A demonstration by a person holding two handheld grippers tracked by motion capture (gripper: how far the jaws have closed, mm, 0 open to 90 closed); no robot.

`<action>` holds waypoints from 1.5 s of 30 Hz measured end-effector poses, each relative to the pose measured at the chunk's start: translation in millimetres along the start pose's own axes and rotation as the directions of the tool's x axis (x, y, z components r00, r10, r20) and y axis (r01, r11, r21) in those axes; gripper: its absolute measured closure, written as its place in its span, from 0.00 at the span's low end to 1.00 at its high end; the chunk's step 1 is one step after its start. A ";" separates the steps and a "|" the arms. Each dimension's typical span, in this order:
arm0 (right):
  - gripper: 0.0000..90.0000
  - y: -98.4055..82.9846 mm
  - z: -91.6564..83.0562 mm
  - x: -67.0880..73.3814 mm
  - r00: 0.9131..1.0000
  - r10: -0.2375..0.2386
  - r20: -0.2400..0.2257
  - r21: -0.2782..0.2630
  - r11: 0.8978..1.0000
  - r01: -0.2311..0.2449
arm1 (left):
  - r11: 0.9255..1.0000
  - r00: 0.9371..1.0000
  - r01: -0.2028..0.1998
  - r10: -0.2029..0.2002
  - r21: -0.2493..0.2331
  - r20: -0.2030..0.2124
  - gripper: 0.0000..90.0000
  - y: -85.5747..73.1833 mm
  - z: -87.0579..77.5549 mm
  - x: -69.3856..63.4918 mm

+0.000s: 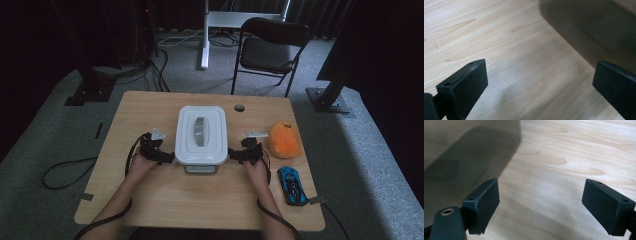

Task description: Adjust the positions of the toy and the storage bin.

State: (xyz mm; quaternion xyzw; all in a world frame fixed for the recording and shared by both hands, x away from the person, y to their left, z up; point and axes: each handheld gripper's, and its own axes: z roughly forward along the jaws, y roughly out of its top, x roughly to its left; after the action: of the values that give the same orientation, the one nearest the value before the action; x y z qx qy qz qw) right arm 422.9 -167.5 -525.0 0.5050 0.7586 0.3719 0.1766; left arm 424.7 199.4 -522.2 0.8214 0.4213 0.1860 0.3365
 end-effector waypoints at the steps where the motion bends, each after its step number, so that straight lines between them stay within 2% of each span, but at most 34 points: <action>1: 0.15 2.1 1.8 -0.5 1.000 0.003 -0.001 -0.002 1.000 -0.003 | 1.000 1.000 0.001 -0.001 -0.003 -0.001 0.00 1.5 0.2 0.9; 7: 0.15 15.8 13.3 -5.2 0.999 0.033 -0.011 -0.006 0.999 -0.033 | 1.000 1.000 -0.009 0.009 -0.006 0.001 0.00 11.7 2.5 7.4; 13: 0.15 23.1 21.9 -5.4 0.999 0.043 -0.009 -0.001 0.999 -0.043 | 1.000 1.000 -0.001 0.001 -0.007 -0.001 0.00 20.3 7.3 14.9; 14: 0.15 23.1 23.0 -6.1 0.998 0.052 -0.022 -0.005 0.999 -0.052 | 1.000 1.000 0.003 -0.003 -0.011 0.000 0.00 21.7 8.0 15.1; 18: 0.15 25.0 26.5 -7.0 0.998 0.063 -0.014 -0.005 0.998 -0.063 | 1.000 1.000 0.015 -0.014 -0.025 0.011 0.00 26.4 11.6 14.3; 21: 0.15 25.8 31.0 -4.9 0.998 0.062 -0.016 0.003 0.998 -0.062 | 1.000 1.000 0.006 -0.006 -0.028 0.010 0.00 28.3 13.0 11.6; 23: 0.15 26.7 33.7 -1.5 0.999 0.047 -0.011 0.009 0.999 -0.046 | 0.999 1.000 0.009 -0.008 -0.036 0.013 0.00 28.7 13.3 10.4; 24: 0.16 27.3 34.2 -0.2 0.998 0.050 -0.024 0.007 0.999 -0.050 | 0.999 1.000 0.010 -0.009 -0.037 0.016 0.00 29.1 13.3 9.9; 26: 0.16 28.3 34.9 1.2 0.999 0.042 -0.011 0.007 0.999 -0.042 | 0.999 1.000 0.003 -0.003 -0.035 0.011 0.00 30.7 13.2 8.3; 36: 0.20 28.4 31.0 1.3 0.998 0.041 -0.054 0.016 0.999 -0.040 | 0.999 1.000 -0.016 0.016 -0.051 -0.008 0.01 34.1 5.5 2.9; 43: 0.21 25.7 22.7 5.8 0.996 0.004 -0.084 0.008 1.000 -0.003 | 0.999 1.000 -0.028 0.028 -0.046 0.007 0.01 31.2 -1.0 -1.1; 45: 0.22 25.1 19.6 9.4 0.997 -0.027 -0.074 -0.005 1.000 0.027 | 0.998 0.999 -0.038 0.038 -0.043 -0.002 0.01 30.2 -2.7 -2.7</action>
State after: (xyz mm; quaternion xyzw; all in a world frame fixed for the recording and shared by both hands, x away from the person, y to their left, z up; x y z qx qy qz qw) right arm 447.4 -146.2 -518.4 0.4802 0.7707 0.3896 0.1542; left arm 438.6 185.6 -498.9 0.8216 0.4017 0.2020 0.3504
